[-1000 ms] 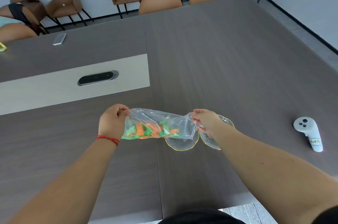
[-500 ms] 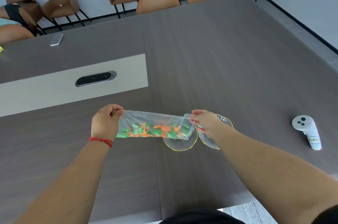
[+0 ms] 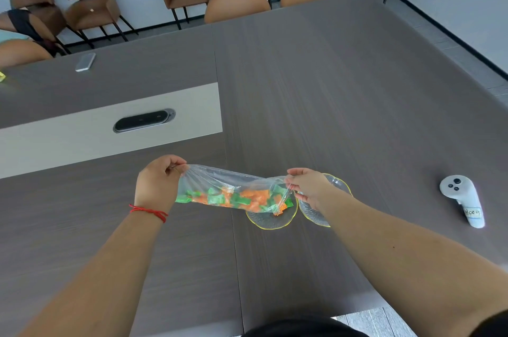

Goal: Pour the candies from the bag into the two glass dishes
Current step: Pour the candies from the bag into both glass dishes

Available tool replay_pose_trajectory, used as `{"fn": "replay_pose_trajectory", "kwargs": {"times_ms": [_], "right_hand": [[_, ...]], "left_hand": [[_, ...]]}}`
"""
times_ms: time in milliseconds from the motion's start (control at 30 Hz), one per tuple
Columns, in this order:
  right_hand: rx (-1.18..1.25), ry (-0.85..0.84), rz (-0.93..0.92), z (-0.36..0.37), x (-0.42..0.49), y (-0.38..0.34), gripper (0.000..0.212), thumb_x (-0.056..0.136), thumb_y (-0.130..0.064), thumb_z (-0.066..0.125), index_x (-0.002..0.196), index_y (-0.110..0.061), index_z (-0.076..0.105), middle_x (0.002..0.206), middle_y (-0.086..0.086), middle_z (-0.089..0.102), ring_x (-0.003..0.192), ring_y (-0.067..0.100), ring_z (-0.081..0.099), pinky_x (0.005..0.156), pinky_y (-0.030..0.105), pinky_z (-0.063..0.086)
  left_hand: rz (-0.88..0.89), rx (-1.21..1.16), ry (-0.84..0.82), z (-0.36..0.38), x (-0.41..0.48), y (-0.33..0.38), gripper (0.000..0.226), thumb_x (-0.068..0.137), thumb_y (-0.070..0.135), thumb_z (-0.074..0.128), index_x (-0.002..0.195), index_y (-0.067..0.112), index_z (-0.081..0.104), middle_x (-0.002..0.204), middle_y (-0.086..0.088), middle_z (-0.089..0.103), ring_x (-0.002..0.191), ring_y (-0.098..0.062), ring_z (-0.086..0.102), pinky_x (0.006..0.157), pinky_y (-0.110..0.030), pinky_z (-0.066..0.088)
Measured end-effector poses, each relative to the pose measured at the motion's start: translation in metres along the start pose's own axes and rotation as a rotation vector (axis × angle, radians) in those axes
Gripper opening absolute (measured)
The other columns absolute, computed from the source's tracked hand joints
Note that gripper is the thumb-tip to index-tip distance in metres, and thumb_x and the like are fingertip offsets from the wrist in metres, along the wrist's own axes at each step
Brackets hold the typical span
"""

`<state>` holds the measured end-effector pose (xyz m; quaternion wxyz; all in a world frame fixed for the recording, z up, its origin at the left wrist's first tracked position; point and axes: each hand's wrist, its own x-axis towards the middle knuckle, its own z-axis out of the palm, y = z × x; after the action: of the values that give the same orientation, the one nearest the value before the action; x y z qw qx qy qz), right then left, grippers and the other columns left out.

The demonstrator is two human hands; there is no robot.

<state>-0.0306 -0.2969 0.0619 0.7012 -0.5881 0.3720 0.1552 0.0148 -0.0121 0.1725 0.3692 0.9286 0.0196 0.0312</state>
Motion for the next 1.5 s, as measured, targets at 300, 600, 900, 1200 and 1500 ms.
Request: {"fn": "replay_pose_trajectory", "kwargs": {"times_ms": [300,600,900,1200,1500], "right_hand": [[-0.034,-0.014,0.0,0.001,0.001,-0.003,0.019,0.086,-0.009,0.067,0.1,-0.021,0.062,0.102,0.002,0.07,0.093,0.016,0.062,0.081,0.032,0.04],[-0.077,-0.042,-0.054,0.009,-0.003,-0.008,0.019,0.083,-0.011,0.069,0.094,-0.025,0.064,0.108,0.001,0.071,0.097,0.016,0.064,0.084,0.033,0.046],[-0.242,-0.042,-0.217,0.03,-0.013,-0.019,0.022,0.081,-0.015,0.07,0.101,-0.023,0.069,0.095,-0.002,0.067,0.079,0.011,0.059,0.059,0.02,0.041],[-0.289,-0.039,-0.257,0.037,-0.017,-0.032,0.021,0.081,-0.016,0.072,0.101,-0.024,0.07,0.102,-0.002,0.07,0.095,0.016,0.064,0.073,0.026,0.048],[-0.302,-0.018,-0.338,0.016,-0.033,-0.051,0.022,0.083,-0.016,0.069,0.105,-0.02,0.069,0.095,-0.004,0.067,0.083,0.01,0.06,0.071,0.021,0.049]], "left_hand": [[0.014,0.021,0.022,-0.008,0.002,0.001,0.012,0.085,0.014,0.06,0.092,0.013,0.069,0.09,-0.003,0.068,0.088,-0.02,0.059,0.077,-0.028,0.041],[-0.032,-0.026,0.066,-0.018,0.001,-0.003,0.01,0.086,0.014,0.058,0.087,0.018,0.067,0.087,-0.002,0.067,0.087,-0.022,0.06,0.079,-0.033,0.047],[-0.094,-0.04,0.147,-0.034,-0.004,-0.022,0.013,0.086,0.016,0.058,0.083,0.025,0.066,0.087,0.0,0.066,0.088,-0.024,0.061,0.076,-0.033,0.046],[-0.109,-0.066,0.208,-0.042,-0.01,-0.024,0.009,0.086,0.017,0.059,0.089,0.02,0.067,0.086,0.0,0.065,0.084,-0.021,0.059,0.067,-0.026,0.042],[-0.108,-0.094,0.21,-0.036,-0.014,-0.016,0.01,0.088,0.016,0.058,0.092,0.016,0.067,0.088,-0.001,0.065,0.085,-0.02,0.057,0.071,-0.027,0.04]]}}
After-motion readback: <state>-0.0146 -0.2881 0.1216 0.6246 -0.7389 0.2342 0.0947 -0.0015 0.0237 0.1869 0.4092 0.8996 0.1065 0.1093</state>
